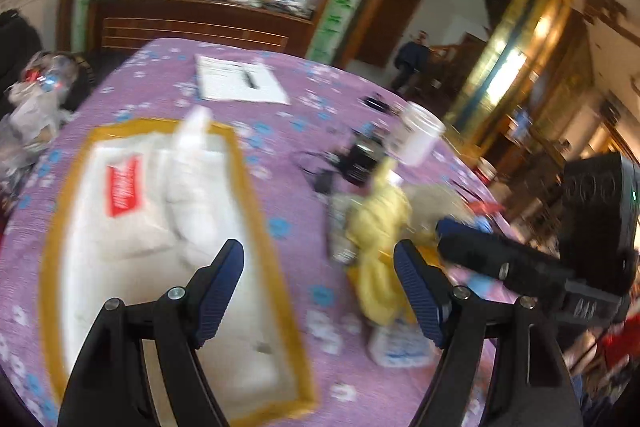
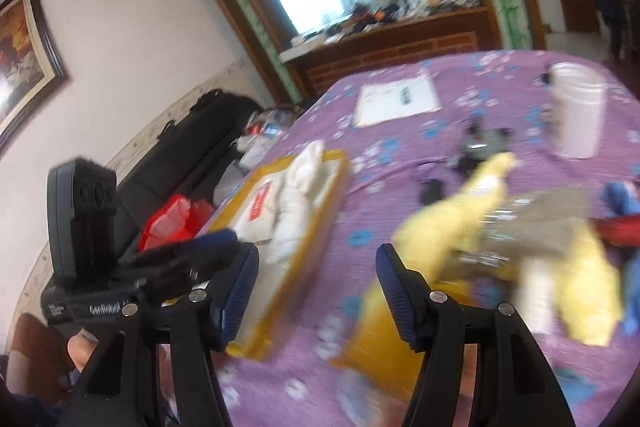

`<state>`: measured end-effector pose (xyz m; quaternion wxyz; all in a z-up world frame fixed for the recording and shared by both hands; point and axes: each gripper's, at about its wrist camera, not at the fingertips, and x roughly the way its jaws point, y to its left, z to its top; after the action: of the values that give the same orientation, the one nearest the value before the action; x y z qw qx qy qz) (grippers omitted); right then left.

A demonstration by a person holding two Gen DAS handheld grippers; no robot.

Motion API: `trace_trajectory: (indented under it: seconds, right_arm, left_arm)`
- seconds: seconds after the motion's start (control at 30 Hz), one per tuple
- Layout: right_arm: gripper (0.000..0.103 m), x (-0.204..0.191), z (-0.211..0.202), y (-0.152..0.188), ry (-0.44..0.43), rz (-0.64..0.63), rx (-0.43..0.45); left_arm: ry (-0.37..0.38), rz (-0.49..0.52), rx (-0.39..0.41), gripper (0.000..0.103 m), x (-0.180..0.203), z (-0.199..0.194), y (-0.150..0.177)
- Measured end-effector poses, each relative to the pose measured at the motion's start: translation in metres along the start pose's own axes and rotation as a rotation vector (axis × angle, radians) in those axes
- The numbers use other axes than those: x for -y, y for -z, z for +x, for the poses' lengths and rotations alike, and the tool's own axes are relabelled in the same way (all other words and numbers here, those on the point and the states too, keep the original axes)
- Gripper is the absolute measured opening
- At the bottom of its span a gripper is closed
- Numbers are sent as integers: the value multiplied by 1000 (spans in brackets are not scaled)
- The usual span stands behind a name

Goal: Organize soft objects
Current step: 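Grasp the yellow foil packet with the left tool while the right tool grasps the blue towel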

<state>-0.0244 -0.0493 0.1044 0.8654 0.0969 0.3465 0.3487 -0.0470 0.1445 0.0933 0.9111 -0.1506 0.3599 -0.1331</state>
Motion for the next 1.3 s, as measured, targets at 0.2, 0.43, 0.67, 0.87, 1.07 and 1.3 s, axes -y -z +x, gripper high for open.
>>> trace_trajectory:
  seconds: [0.2,0.43,0.67,0.87,1.07,1.3]
  right_arm:
    - [76,49,-50,20,105,54,110]
    - [75,105,-66,33,164,170,185]
    - [75,133,-69,42,136,268,189]
    - [75,133,-68,42,146,251,184]
    - [75,130,-75,58,174,223,139]
    - [75,122,-68,73,213,227,24]
  left_arm:
    - [68,78,-98,77,41,26,27]
    - [72,122,-150,84,73,51,31]
    - [26,160,-204,87,95,95,33]
    - [29,132,-159,54,82,102,33]
    - [138,89,-27,52,65,91,28]
    - [140,104,-26,52,69,93,29]
